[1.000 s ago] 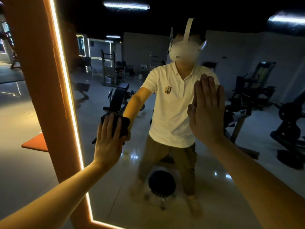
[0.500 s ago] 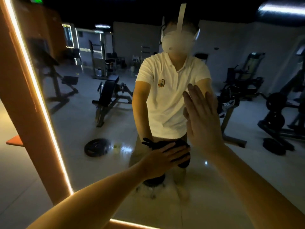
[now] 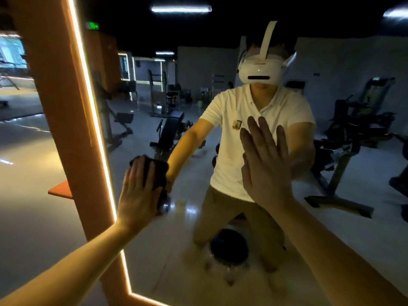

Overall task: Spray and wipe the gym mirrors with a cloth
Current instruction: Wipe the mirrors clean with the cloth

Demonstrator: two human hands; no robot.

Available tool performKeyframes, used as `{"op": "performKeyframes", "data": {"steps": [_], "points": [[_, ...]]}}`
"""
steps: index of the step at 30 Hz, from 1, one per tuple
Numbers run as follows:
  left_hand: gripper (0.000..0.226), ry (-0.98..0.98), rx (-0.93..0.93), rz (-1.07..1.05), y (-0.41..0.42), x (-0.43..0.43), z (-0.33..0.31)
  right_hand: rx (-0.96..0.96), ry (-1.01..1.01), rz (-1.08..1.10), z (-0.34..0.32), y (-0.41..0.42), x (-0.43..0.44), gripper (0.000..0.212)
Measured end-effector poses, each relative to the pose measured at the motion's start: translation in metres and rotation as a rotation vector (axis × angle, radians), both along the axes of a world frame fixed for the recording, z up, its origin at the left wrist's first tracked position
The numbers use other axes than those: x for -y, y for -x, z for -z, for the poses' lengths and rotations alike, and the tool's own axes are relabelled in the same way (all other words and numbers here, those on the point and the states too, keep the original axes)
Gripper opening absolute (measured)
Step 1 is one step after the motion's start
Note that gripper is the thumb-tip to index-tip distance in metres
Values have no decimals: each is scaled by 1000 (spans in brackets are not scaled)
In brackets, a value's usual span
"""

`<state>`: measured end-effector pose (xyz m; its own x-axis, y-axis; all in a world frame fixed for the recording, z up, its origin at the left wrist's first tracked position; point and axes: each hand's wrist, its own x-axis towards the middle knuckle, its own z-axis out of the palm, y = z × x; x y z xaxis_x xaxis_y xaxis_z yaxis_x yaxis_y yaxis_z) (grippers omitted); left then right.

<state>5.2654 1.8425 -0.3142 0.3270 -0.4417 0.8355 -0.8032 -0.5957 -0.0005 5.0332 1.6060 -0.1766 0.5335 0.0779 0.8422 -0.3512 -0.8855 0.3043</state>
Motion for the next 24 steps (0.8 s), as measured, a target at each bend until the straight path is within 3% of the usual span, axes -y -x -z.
{"op": "performKeyframes", "data": {"steps": [3, 8, 12, 17, 21, 24], "points": [[71, 123, -81, 0, -15, -13, 9, 84, 23, 33, 12, -16, 4, 66], [66, 200, 128, 116, 23, 58, 2, 143, 88, 43, 17, -24, 14, 65], [67, 210, 216, 173, 93, 143, -9, 233, 82, -151, 21, -15, 20, 52], [63, 124, 362, 268, 149, 198, -3, 480, 21, -166, 85, 20, 47, 48], [64, 138, 485, 250, 134, 193, 6, 493, 33, -123, 136, 10, 44, 54], [63, 180, 457, 189, 103, 169, 24, 466, 33, -70, 164, -11, 30, 52]]}}
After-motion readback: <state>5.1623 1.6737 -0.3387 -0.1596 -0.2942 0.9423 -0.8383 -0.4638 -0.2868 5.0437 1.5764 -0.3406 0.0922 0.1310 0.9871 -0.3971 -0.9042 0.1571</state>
